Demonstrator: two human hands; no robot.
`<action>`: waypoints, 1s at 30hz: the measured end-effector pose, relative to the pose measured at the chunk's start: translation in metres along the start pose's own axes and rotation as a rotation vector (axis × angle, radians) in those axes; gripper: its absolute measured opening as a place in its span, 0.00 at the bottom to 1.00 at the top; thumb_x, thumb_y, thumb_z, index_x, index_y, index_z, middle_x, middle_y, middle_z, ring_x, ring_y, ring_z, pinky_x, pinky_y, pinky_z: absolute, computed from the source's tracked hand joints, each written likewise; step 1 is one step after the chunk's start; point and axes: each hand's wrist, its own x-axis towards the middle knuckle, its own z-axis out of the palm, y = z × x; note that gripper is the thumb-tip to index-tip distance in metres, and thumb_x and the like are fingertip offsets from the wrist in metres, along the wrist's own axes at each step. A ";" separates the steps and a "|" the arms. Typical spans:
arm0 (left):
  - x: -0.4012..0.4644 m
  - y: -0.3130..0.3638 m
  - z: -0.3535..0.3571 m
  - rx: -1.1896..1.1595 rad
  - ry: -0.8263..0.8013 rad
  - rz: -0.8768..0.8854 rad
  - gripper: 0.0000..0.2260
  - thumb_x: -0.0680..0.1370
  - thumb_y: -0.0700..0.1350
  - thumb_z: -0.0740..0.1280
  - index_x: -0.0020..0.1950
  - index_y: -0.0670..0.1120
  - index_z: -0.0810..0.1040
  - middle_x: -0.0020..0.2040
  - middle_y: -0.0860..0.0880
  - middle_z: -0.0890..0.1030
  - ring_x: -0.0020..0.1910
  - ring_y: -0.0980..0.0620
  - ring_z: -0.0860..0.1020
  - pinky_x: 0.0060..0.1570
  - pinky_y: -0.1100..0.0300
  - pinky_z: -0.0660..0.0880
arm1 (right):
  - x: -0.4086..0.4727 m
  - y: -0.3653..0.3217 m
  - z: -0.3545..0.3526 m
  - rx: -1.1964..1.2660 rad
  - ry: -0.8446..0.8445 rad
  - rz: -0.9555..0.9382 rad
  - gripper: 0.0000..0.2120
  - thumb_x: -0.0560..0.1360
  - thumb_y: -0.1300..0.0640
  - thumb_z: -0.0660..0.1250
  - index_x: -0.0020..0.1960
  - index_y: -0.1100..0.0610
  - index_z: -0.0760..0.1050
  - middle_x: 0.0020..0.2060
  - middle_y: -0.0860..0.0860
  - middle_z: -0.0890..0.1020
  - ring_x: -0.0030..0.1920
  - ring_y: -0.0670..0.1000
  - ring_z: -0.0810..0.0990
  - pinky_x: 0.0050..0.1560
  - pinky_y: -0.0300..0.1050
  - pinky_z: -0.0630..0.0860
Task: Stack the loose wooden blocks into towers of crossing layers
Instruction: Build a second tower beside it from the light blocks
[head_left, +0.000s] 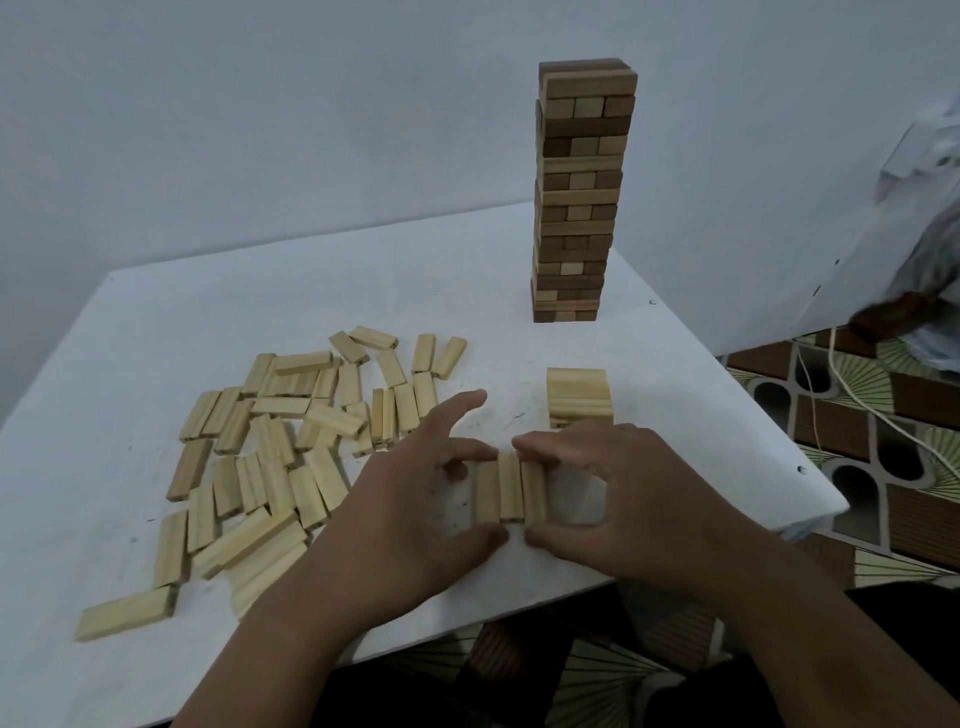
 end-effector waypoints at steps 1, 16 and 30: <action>0.001 0.000 0.000 -0.002 -0.001 0.001 0.42 0.68 0.53 0.78 0.73 0.70 0.56 0.57 0.71 0.77 0.58 0.65 0.75 0.50 0.72 0.69 | 0.000 0.000 -0.001 0.010 0.009 -0.003 0.34 0.65 0.37 0.70 0.70 0.38 0.69 0.61 0.32 0.74 0.63 0.34 0.67 0.60 0.24 0.55; 0.031 0.018 -0.002 -0.016 -0.017 0.062 0.36 0.67 0.49 0.79 0.68 0.64 0.63 0.55 0.67 0.79 0.57 0.62 0.76 0.49 0.75 0.67 | 0.003 0.006 -0.020 0.096 0.218 -0.034 0.25 0.62 0.46 0.75 0.56 0.38 0.71 0.50 0.36 0.77 0.56 0.41 0.73 0.58 0.38 0.66; 0.092 0.036 0.024 0.093 0.041 0.070 0.32 0.76 0.47 0.71 0.69 0.67 0.55 0.62 0.66 0.71 0.61 0.64 0.63 0.61 0.57 0.53 | 0.035 0.043 -0.039 0.141 0.333 0.065 0.26 0.62 0.43 0.74 0.57 0.42 0.71 0.54 0.38 0.76 0.57 0.45 0.74 0.58 0.58 0.73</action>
